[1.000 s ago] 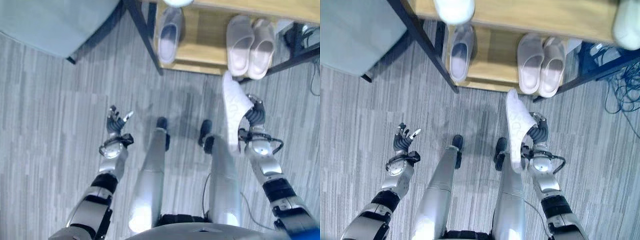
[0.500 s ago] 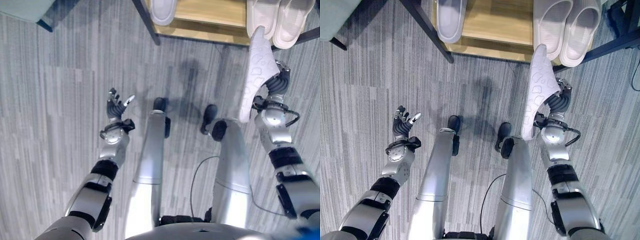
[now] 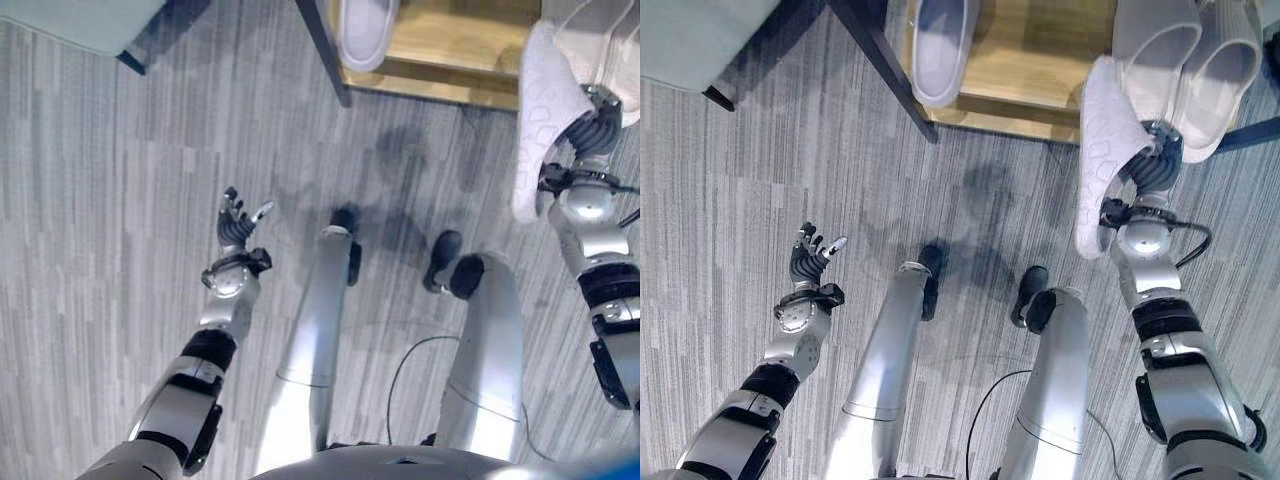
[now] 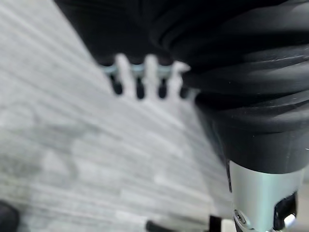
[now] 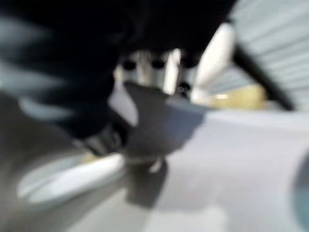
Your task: Arrange the slippers neatly on the shoe rack.
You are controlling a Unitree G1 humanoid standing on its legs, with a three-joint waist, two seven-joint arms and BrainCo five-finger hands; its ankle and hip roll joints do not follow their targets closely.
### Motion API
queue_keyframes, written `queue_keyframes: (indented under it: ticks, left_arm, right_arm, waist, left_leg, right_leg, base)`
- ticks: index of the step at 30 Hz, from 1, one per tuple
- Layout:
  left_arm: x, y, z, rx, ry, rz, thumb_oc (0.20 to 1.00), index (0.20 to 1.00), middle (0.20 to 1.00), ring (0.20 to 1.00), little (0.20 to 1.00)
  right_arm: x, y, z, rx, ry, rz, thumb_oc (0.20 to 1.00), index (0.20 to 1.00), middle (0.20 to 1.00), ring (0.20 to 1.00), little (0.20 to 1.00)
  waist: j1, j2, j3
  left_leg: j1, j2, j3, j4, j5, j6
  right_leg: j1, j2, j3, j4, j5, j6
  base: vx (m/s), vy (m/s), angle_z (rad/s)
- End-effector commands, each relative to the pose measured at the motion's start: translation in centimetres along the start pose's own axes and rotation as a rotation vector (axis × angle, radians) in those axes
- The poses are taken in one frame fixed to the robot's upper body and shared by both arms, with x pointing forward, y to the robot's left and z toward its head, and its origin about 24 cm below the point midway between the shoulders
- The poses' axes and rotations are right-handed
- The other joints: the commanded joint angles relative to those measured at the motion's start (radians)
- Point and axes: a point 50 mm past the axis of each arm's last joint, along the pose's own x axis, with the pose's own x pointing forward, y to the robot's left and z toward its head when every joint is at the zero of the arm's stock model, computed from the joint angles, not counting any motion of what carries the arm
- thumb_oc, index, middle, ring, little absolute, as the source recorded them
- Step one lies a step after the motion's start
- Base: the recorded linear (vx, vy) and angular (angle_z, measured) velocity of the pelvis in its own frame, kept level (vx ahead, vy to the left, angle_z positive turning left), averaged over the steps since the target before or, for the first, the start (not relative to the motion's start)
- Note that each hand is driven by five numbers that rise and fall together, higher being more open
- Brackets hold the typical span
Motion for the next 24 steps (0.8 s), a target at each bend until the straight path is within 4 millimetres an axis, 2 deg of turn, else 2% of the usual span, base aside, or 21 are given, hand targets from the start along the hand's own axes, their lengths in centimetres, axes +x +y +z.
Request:
queue_keyframes:
  ticks: [1,3,4,5,8,10,16,19,20,24]
  left_arm:
    - [0.1,0.3,0.4,-0.016,-0.027,-0.001,1.000,1.000,1.000,1.000,1.000]
    - [-0.2,0.4,-0.2,-0.024,0.001,-0.010,1.000,1.000,1.000,1.000,1.000]
    - [-0.6,0.3,-1.1,-0.108,0.061,-0.006,1.000,1.000,1.000,1.000,1.000]
    - [-0.6,0.3,-1.1,-0.114,0.060,-0.005,1.000,1.000,1.000,1.000,1.000]
    - [-1.1,-0.5,-1.7,-0.276,0.107,-0.009,1.000,1.000,1.000,1.000,1.000]
    - [-1.3,-0.8,-1.7,-0.273,0.110,-0.025,1.000,1.000,1.000,1.000,1.000]
    - [-1.8,-1.7,-1.7,-0.281,0.114,-0.077,1.000,1.000,1.000,1.000,1.000]
    - [-1.8,-1.7,-1.9,-0.318,0.134,-0.078,1.000,1.000,1.000,1.000,1.000]
    - [-2.2,-2.0,-2.4,-0.387,0.161,-0.082,1.000,1.000,1.000,1.000,1.000]
    - [-2.9,-1.5,-2.1,-0.378,0.136,-0.099,1.000,1.000,1.000,1.000,1.000]
  right_arm:
    - [1.7,-1.0,3.1,0.042,-0.106,-0.042,0.200,0.200,0.200,0.200,0.200]
    - [3.4,-0.6,4.8,0.070,-0.110,-0.045,0.200,0.200,0.200,0.200,0.200]
    - [4.4,-0.2,5.1,0.052,-0.067,-0.043,0.200,0.200,0.200,0.200,0.200]
    - [4.5,-0.1,5.3,0.053,-0.071,-0.039,0.200,0.200,0.200,0.200,0.200]
    - [5.8,1.1,5.8,-0.022,0.001,-0.014,0.200,0.200,0.200,0.200,0.200]
    - [6.0,1.0,5.7,-0.035,0.017,-0.020,0.200,0.200,0.200,0.200,0.200]
    - [7.1,1.2,7.5,0.056,0.035,-0.072,0.200,0.200,0.200,0.200,0.200]
    - [7.4,0.4,7.7,0.077,0.046,-0.107,0.200,0.200,0.200,0.200,0.200]
    - [7.7,0.7,8.6,0.093,0.028,-0.109,0.200,0.200,0.200,0.200,0.200]
    - [8.1,0.0,9.5,0.084,0.010,-0.127,0.200,0.200,0.200,0.200,0.200]
  waist:
    - [0.011,0.003,0.020]
    - [0.026,0.002,0.023]
    - [0.039,0.002,0.026]
    - [0.036,0.004,0.029]
    - [0.052,0.011,0.045]
    - [0.056,0.012,0.046]
    - [0.075,0.022,0.058]
    - [0.079,0.023,0.067]
    - [0.081,0.028,0.071]
    - [0.091,0.043,0.074]
  left_leg:
    - [0.015,0.019,-0.047,-0.043,-0.053,-0.001]
    - [0.015,0.017,-0.047,-0.030,-0.058,-0.003]
    - [0.014,0.018,-0.044,-0.025,-0.060,-0.005]
    - [0.014,0.018,-0.044,-0.024,-0.060,-0.005]
    - [0.014,0.018,-0.037,-0.016,-0.064,-0.006]
    - [0.014,0.017,-0.037,-0.019,-0.063,-0.006]
    - [0.014,0.015,-0.033,-0.041,-0.059,-0.006]
    - [0.014,0.012,-0.034,-0.058,-0.052,-0.008]
    - [0.014,0.009,-0.028,-0.068,-0.049,-0.008]
    - [0.014,0.004,-0.025,-0.093,-0.042,-0.008]
  right_leg:
    - [0.076,-0.011,0.043,-0.021,-0.046,0.019]
    - [0.072,-0.016,0.047,-0.005,-0.050,0.015]
    - [0.065,-0.017,0.051,0.003,-0.050,0.013]
    - [0.065,-0.017,0.052,0.004,-0.050,0.013]
    - [0.057,-0.020,0.057,0.021,-0.052,0.007]
    - [0.057,-0.020,0.058,0.019,-0.050,0.008]
    - [0.058,-0.030,0.058,0.004,-0.046,0.012]
    - [0.061,-0.034,0.056,-0.007,-0.042,0.015]
    - [0.062,-0.038,0.057,-0.015,-0.040,0.015]
    - [0.061,-0.040,0.055,-0.032,-0.036,0.018]
  base:
    - [0.03,-0.014,0.03]
    - [0.03,0.007,0.03]
    - [0.00,0.000,0.00]
    - [0.00,0.000,0.00]
    - [0.00,0.003,0.01]
    - [0.00,0.009,0.02]
    - [0.00,0.020,0.01]
    - [0.00,0.020,0.01]
    - [0.00,0.058,0.05]
    - [0.00,0.026,0.02]
